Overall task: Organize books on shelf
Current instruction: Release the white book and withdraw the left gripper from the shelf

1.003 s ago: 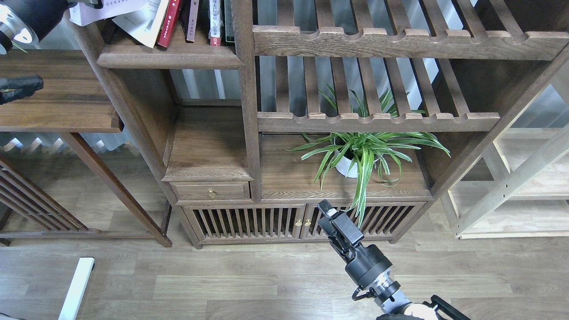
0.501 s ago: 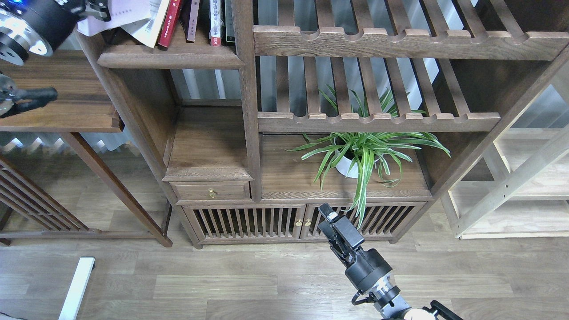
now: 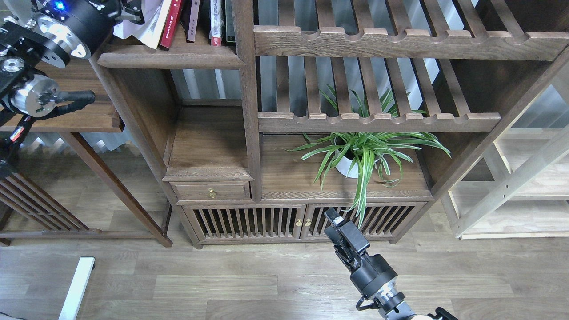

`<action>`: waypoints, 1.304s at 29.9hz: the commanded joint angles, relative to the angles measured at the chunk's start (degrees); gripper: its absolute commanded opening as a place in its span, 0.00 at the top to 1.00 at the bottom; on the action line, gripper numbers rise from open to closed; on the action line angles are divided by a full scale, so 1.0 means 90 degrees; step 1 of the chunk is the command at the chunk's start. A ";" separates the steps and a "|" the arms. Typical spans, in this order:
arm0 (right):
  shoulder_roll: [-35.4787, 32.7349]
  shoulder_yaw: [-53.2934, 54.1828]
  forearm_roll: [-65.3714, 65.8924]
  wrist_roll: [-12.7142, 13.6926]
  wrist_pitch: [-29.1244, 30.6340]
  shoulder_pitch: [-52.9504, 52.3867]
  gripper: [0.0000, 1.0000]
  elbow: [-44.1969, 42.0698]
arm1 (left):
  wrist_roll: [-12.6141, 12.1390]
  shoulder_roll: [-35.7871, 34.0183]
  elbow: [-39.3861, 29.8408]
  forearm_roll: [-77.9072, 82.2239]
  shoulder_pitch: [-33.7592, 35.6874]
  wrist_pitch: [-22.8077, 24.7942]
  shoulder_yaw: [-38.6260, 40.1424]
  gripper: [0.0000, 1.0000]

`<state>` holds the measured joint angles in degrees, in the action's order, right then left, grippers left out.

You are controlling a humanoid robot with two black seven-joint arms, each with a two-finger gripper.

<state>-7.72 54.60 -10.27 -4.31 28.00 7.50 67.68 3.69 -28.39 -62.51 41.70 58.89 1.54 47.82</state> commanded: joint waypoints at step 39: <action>-0.0051 -0.0021 -0.0011 0.0010 0.0000 0.0348 0.01 -0.0030 | 0.0507 0.1524 0.1340 -0.0249 0.1103 -0.0893 0.0067 0.41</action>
<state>-8.11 54.58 -10.37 -4.23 28.00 9.78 67.50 8.34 -14.35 -49.61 39.57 68.39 -4.60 48.23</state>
